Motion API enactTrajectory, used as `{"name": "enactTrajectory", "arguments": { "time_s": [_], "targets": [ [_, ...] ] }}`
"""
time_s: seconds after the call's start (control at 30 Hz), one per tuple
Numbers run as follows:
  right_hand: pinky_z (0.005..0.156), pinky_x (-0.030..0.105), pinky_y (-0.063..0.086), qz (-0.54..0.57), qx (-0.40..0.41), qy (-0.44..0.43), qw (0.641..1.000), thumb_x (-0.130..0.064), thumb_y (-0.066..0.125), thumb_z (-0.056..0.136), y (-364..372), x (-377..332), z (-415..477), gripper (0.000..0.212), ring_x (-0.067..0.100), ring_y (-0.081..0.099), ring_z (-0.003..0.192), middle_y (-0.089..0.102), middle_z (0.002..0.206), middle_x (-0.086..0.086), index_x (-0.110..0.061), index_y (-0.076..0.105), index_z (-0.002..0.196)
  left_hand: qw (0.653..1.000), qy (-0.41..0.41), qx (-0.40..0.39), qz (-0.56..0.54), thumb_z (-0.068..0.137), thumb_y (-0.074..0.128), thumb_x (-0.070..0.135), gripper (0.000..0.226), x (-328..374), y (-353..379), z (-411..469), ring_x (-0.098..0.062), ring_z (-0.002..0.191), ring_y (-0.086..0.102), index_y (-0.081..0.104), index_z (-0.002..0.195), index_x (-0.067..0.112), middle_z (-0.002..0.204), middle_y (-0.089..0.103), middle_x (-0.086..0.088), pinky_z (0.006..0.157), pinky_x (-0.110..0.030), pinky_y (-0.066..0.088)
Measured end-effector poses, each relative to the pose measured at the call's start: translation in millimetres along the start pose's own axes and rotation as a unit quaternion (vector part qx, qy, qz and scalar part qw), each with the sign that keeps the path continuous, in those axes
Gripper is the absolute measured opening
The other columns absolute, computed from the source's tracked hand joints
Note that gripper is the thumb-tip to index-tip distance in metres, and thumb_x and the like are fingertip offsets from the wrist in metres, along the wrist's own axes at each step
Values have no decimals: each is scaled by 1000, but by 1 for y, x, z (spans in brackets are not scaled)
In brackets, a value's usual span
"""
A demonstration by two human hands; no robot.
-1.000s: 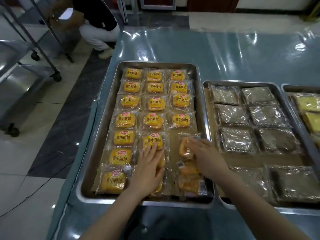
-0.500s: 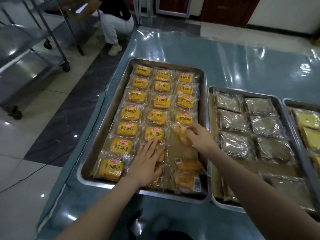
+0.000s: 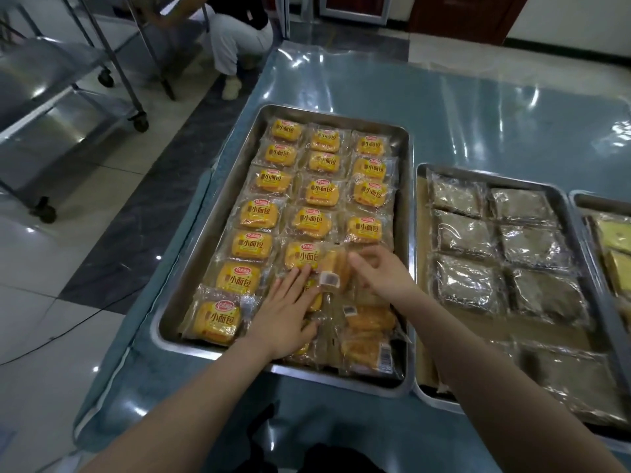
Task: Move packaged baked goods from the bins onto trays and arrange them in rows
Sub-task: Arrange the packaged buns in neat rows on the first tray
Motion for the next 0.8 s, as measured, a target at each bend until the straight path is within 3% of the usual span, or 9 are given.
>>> {"name": "enactTrajectory", "arguments": {
  "time_s": [0.1,0.2,0.33,0.4,0.47,0.53,0.6,0.7,0.8],
  "targets": [
    [90,31,45,-53,20,-1,998,-66,60,77,-2,1,2,82,16,54,115,54,131,-5,-18,38,140,1000,-5,-3,3,92,36,53,74,-1,1,0,-13,135,-34,-11,146,37,152,-27,3,111,-35,-18],
    [104,41,40,-76,5,5,997,-75,60,68,8,-2,3,105,21,41,132,39,148,2,-19,24,149,1000,-4,-10,10,92,34,55,74,-1,2,-1,-12,133,-38,-17,142,41,151,-32,4,110,-34,-20],
    [109,47,34,-125,0,9,992,-65,74,63,20,-5,2,116,28,29,137,17,151,6,-26,10,151,1000,-5,-11,14,92,35,53,77,-1,3,0,-13,133,-37,-22,142,41,151,-32,3,110,-35,-20],
    [100,41,44,-143,7,-13,990,-43,80,67,21,-9,1,110,25,40,125,22,145,6,-30,8,150,1000,-5,-11,20,92,36,52,75,-1,2,0,-15,135,-35,-17,143,39,151,-31,2,112,-36,-17],
    [79,31,49,-148,30,-43,988,-25,77,71,16,-14,0,100,19,53,105,38,137,4,-32,13,148,1000,-6,-12,20,93,35,52,73,0,1,0,-15,135,-34,-13,145,37,151,-31,2,112,-36,-17],
    [59,23,47,-126,68,-52,988,-19,72,77,3,-15,-1,86,10,63,81,56,119,-5,-32,19,144,1000,-6,-10,22,93,34,53,73,0,1,-1,-15,136,-34,-13,146,37,151,-31,2,112,-36,-17],
    [44,22,46,-72,96,-43,992,-17,64,85,-14,-14,-1,62,6,64,63,60,109,-15,-30,32,136,1000,-5,-8,23,93,34,53,72,0,2,-1,-15,135,-34,-12,146,37,151,-31,2,112,-35,-18],
    [51,31,53,-44,83,-38,995,-13,51,90,-36,-17,5,30,9,65,68,62,113,-14,-37,56,108,1000,-5,-5,19,92,36,52,73,-1,3,0,-14,135,-35,-11,147,38,152,-29,2,111,-34,-19],
    [83,42,54,-222,73,-76,969,-15,49,92,-39,-29,9,38,23,59,107,55,128,-1,-27,55,127,999,-2,-3,34,91,36,53,74,-2,4,0,-14,136,-34,-15,144,40,152,-29,2,110,-34,-19]
  ]
}}
Point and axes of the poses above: each hand's wrist, its own z-axis towards the middle knuckle, its own y-axis out of the palm, x = y × z, the point moved 9 cm from there along z, towards the middle knuckle
